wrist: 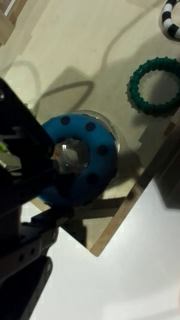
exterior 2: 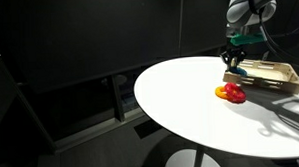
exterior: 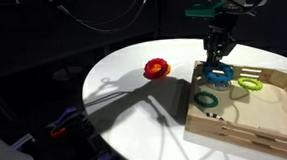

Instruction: Remove the blue ring from the wooden tray and place it on the table

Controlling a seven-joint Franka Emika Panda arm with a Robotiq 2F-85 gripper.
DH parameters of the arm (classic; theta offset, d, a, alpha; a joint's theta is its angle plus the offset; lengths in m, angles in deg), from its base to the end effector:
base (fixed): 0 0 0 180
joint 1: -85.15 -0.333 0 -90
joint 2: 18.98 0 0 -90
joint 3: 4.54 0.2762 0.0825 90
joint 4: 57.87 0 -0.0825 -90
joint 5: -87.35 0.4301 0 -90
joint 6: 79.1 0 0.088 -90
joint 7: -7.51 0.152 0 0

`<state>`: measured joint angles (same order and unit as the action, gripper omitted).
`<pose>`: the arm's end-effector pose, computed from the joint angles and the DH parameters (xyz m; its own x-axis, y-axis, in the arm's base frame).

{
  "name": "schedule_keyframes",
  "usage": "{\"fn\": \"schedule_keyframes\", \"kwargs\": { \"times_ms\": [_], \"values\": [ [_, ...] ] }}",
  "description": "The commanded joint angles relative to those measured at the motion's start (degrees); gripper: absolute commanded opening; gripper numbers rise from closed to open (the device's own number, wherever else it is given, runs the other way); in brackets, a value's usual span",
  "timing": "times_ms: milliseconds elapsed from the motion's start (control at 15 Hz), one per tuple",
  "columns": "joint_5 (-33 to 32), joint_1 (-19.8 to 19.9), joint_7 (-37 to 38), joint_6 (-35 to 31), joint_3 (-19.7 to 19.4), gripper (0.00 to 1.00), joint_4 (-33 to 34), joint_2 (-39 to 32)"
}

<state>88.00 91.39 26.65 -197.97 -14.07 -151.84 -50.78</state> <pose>0.6586 -0.1811 0.1830 0.8225 -0.5630 -0.0813 -0.5539 -0.8252 0.1108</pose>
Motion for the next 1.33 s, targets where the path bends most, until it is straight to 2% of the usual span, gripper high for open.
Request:
{"fn": "schedule_keyframes", "kwargs": {
  "times_ms": [0, 800, 1267],
  "values": [
    [0.5, -0.3, 1.0, 0.1, 0.1, 0.1, -0.3, 1.4],
    [-0.7, -3.8, 0.3, -0.9, 1.5, 0.1, -6.3, 10.8],
    [-2.3, -6.8, -0.8, -1.5, 3.7, 0.1, -11.5, 12.9]
  ]
}}
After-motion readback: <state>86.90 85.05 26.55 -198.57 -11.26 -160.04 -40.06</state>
